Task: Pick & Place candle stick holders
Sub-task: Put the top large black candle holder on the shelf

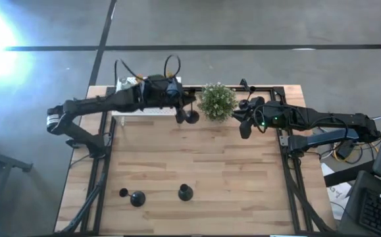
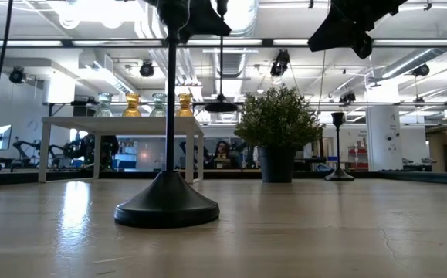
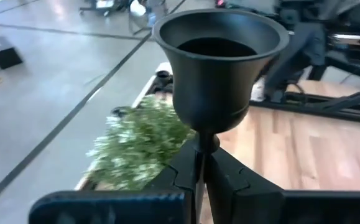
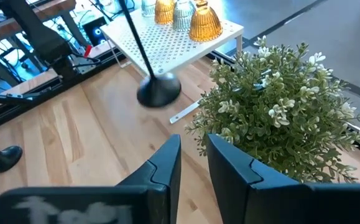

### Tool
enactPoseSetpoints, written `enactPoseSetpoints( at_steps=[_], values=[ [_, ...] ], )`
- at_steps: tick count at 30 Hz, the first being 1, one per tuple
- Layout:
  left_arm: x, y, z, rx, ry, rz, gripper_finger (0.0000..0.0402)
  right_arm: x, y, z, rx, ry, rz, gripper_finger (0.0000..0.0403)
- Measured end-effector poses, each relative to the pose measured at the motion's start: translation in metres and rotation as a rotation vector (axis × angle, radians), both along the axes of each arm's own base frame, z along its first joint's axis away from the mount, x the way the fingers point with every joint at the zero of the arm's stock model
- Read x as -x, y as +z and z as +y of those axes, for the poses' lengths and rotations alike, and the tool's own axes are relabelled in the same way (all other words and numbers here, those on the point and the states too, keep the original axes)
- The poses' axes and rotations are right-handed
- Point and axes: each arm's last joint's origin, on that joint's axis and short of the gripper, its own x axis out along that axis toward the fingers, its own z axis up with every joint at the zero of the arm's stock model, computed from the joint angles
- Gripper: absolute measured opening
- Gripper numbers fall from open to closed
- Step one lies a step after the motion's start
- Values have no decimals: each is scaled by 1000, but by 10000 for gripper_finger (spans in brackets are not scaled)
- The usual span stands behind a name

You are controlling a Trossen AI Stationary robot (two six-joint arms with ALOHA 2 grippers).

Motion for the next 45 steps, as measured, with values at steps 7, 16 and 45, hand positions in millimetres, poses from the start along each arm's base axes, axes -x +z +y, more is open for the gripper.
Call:
enactPoseSetpoints(
  at_steps=[7, 16, 45],
  values=[
    [12, 18, 14, -52, 128, 72, 18, 0, 0, 0, -1, 0, 0, 84],
    [30, 15, 33, -1, 230, 66, 18, 1, -2, 0, -4, 2, 22, 72],
    [74, -19, 59, 82, 388, -38, 18, 2, -3, 0, -20, -7, 34, 72]
  ],
)
